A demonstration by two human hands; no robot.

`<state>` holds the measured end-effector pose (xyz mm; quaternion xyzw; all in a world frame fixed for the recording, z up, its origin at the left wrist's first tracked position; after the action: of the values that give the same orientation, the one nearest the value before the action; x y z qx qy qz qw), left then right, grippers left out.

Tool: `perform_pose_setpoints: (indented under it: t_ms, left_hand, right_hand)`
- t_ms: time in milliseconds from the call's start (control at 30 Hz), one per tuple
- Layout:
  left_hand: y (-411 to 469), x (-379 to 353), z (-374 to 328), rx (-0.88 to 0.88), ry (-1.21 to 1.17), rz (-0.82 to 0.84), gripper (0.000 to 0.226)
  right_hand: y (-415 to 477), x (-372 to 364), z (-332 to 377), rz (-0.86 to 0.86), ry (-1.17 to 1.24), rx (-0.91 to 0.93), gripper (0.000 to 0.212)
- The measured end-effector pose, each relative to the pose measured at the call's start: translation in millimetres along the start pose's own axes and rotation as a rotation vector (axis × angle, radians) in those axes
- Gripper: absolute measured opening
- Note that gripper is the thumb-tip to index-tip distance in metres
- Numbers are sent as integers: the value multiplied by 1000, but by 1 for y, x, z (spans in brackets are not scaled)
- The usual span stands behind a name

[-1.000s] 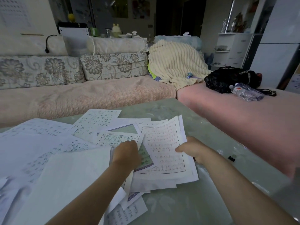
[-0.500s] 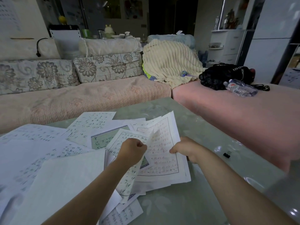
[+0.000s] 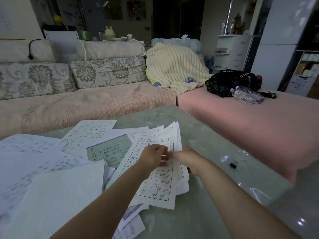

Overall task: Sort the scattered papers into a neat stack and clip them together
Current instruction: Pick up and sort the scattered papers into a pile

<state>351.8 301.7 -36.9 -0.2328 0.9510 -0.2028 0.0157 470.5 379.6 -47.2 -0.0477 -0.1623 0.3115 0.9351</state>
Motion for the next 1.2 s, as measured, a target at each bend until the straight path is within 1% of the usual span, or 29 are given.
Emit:
perform_pose_setpoints:
  t_ms: [33,67,100,167,233,267,300,333,400,433,533,600,667,700,733,833,867,900,933,967,1000,1033,1067,1133,1200]
  left_hand:
    - [1,6,1,-28,12,-6,24]
    - [3,15,4,-68,83,-47,25]
    - [6,28,6,-124,228,-130,26]
    - [7,58,10,-223,636,-356,27]
    - [9,86,16,-208,993,-551,30]
    - [11,97,21,-167,1121,-597,36]
    - [16,104,26,-115,1209,-593,44]
    - [18,107,30,-78,1228,-541,51]
    - [19,105,34,-76,1092,-383,61]
    - [17,101,33,-100,1033,-322,62]
    - [8,81,30,-163,1044,-197,61]
    - [5,71,30,-140,929,-84,65]
    - [9,68,32,-142,780,-21,66]
    - [10,69,31,-137,715,-41,65]
    - [12,74,29,-146,666,-108,63]
    - [11,96,14,-194,609,-461,53]
    - [13,104,11,-182,616,-541,49]
    - [12,107,9,-145,653,-566,47]
    - [13,108,7,-106,666,-539,45]
    - [16,110,7,-103,602,-519,46]
    - [16,111,4,-94,434,-470,54]
    - [14,111,3,-91,202,-413,60]
    - [12,110,0,-91,34,-361,55]
    - [5,105,-5,-151,39,-244,36]
    - [4,98,-5,-168,99,-160,36]
  right_hand:
    - [1,2,-4,-16,-10,17,31]
    - [3,3,-7,-31,-21,16,34]
    - [5,4,-10,-38,-43,4,38]
    - [6,6,-11,-44,-85,-4,41]
    - [9,12,-12,-53,-93,-9,40]
    - [10,15,-12,-57,-88,-5,40]
    - [9,19,-10,-57,-81,7,39]
    - [10,22,-10,-57,-69,17,39]
    - [11,26,-11,-46,-71,30,42]
    - [12,27,-13,-38,-76,28,44]
    - [13,29,-17,33,-78,-3,50]
    - [11,29,-18,76,-107,7,46]
    - [8,30,-18,63,-140,29,43]
    - [7,30,-18,38,-143,38,42]
    - [6,31,-18,7,-133,50,41]
    - [5,37,-17,-64,-59,106,36]
    - [5,39,-16,-76,-25,127,35]
    - [4,42,-15,-82,9,149,34]
    - [3,44,-14,-90,39,168,34]
    - [2,45,-13,-96,70,187,35]
    - [2,46,-13,-99,100,206,36]
    - [3,47,-12,-97,122,222,37]
    - [2,47,-11,-84,128,238,36]
    - [0,43,-7,-24,92,259,33]
    - [-3,37,-4,32,33,263,34]
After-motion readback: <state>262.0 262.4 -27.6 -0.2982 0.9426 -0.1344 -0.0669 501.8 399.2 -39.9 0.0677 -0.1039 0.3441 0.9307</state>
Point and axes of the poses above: each hand's wrist, its own y-axis towards the middle knuckle, its own x-axis out of the back of the hand, z = x × y, the point moved 2 cm from there along y, towards the middle knuckle, and after that the axes turned 10 degrees about x, right-handed, at the moved point
